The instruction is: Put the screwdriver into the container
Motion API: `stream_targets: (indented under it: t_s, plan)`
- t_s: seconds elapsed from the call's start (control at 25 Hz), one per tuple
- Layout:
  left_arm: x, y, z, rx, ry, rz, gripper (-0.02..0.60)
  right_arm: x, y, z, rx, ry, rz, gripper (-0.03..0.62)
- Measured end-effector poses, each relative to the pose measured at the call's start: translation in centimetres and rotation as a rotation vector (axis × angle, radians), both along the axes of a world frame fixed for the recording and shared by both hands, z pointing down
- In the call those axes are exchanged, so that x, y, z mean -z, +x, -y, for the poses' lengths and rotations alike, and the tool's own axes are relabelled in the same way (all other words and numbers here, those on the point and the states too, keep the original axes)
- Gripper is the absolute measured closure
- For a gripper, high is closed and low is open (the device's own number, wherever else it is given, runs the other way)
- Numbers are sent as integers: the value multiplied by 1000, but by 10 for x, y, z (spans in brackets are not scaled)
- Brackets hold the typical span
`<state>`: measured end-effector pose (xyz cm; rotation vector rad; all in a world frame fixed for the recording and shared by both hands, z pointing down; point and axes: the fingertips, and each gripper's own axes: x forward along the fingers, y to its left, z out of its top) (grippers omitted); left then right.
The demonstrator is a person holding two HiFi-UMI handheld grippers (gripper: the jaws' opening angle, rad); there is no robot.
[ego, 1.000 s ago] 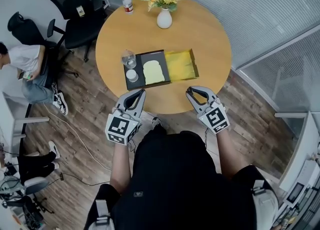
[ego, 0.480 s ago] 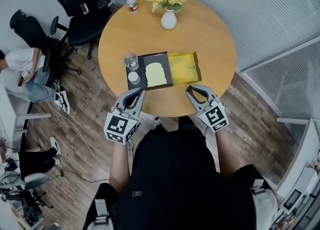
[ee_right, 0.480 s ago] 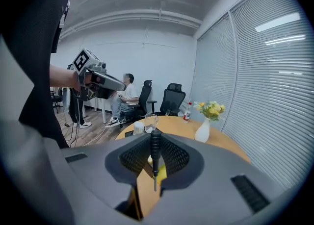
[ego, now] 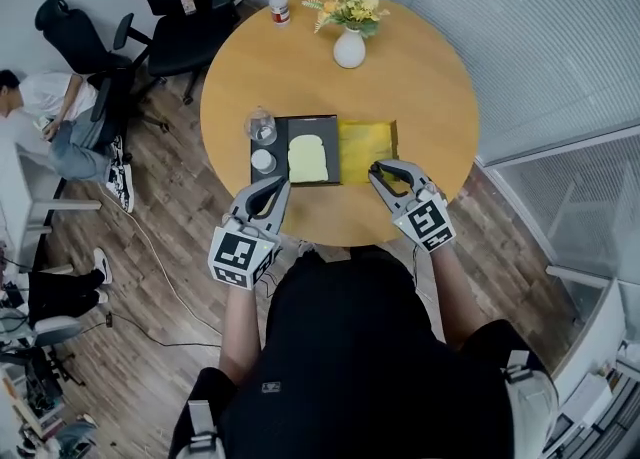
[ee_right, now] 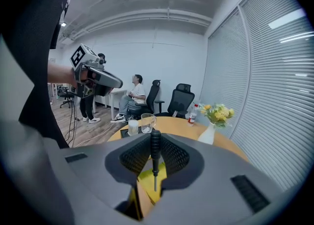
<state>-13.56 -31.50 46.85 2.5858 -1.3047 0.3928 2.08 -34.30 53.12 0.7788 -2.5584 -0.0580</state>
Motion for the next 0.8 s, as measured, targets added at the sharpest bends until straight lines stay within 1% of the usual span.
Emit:
stream_targets:
  t_s: [0.44, 0.52, 0.68, 0.8]
  plan:
    - [-3, 11, 18, 72, -17, 15, 575, -31, 4, 32, 92, -64, -35, 536]
    - [-4, 11, 20, 86, -19, 15, 575, -41, 3, 36, 115, -63, -69, 536]
    - [-4, 14, 24, 108, -19, 18, 575, -73, 8, 46, 150, -85, -174, 536]
    - [-6, 10, 25, 121, -24, 19, 575, -96, 6, 51, 166, -131, -189, 536]
